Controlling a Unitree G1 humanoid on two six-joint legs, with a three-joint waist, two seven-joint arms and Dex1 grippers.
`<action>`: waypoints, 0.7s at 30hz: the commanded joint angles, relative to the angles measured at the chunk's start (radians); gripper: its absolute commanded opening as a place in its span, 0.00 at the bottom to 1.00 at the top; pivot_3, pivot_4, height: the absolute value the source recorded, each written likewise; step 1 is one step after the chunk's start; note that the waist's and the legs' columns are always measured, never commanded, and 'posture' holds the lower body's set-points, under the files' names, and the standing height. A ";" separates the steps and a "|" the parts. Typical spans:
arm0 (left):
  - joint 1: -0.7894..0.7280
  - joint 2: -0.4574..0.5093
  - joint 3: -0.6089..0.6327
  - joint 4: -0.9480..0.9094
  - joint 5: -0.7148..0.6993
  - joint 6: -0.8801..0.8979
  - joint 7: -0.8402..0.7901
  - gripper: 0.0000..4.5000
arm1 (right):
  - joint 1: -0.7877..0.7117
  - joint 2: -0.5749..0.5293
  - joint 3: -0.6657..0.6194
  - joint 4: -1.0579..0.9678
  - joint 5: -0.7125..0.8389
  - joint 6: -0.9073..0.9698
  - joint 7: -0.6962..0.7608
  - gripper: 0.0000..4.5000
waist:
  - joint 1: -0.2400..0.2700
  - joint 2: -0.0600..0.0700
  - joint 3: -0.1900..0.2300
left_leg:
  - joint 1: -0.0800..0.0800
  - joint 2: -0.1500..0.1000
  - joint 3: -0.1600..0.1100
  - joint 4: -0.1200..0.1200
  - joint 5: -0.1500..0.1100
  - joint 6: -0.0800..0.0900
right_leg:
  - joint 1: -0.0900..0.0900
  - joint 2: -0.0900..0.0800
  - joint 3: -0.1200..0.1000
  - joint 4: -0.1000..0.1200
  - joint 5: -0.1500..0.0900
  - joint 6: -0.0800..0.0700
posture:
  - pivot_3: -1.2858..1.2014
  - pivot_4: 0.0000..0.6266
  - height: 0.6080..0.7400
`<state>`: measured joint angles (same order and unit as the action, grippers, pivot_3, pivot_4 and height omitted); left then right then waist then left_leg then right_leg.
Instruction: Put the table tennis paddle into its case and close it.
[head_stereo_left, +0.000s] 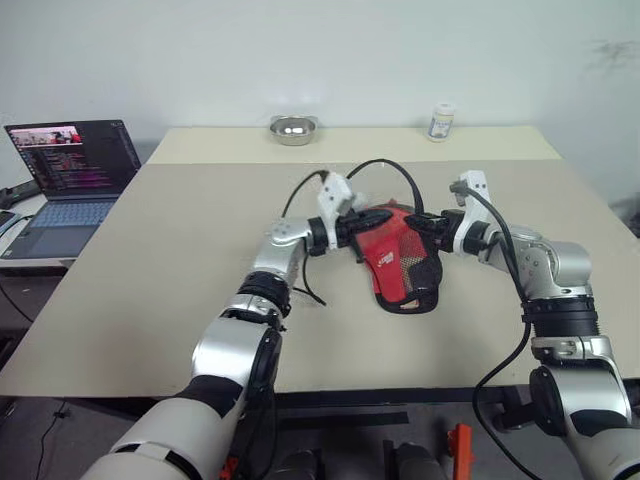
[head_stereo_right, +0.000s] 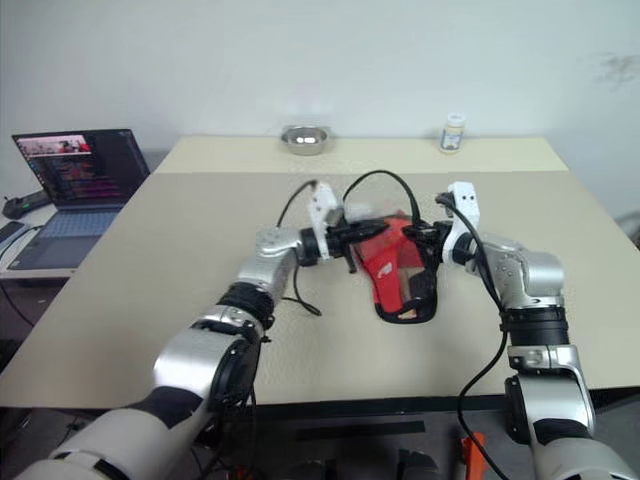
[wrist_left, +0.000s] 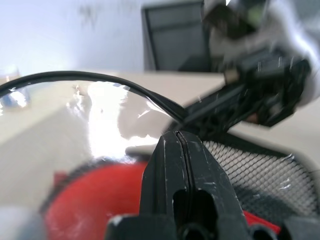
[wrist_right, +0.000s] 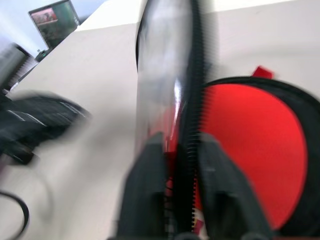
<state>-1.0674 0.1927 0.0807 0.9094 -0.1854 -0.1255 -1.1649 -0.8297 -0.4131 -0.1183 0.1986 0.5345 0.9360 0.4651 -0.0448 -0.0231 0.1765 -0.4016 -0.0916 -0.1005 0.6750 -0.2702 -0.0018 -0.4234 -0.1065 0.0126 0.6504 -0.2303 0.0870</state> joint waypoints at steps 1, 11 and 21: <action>0.103 0.100 0.005 -0.225 -0.072 0.159 -0.080 0.00 | 0.015 0.018 -0.037 -0.091 0.030 0.025 -0.026 0.01 | -0.008 0.000 0.000 | 0.000 0.000 0.000 0.000 0.000 0.000 | 0.000 0.000 0.000 0.001 0.000 0.000 | 0.52 0.24 1.00; 0.283 0.211 0.054 -0.521 -0.163 0.374 0.054 0.00 | 0.083 0.103 -0.101 -0.206 0.032 0.067 -0.160 0.01 | 0.013 0.000 0.000 | 0.001 -0.001 -0.001 0.003 0.000 0.000 | 0.000 0.000 0.001 0.007 0.000 0.000 | 0.52 0.24 1.00; 0.374 0.217 0.066 -0.639 -0.219 0.441 0.157 0.00 | 0.215 0.221 -0.166 -0.399 0.003 0.147 -0.411 0.01 | 0.013 0.001 0.000 | 0.002 -0.001 0.000 0.002 0.000 0.000 | -0.001 0.000 0.002 0.009 0.000 0.000 | 0.52 0.24 1.00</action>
<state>-0.6911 0.3957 0.1261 0.3178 -0.3823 0.3203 -1.0147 -0.6224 -0.1971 -0.2651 -0.1595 0.5375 1.0678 0.0854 -0.0314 -0.0226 0.1762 -0.3997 -0.0925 -0.1006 0.6773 -0.2700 -0.0021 -0.4244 -0.1066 0.0147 0.6590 -0.2304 0.0866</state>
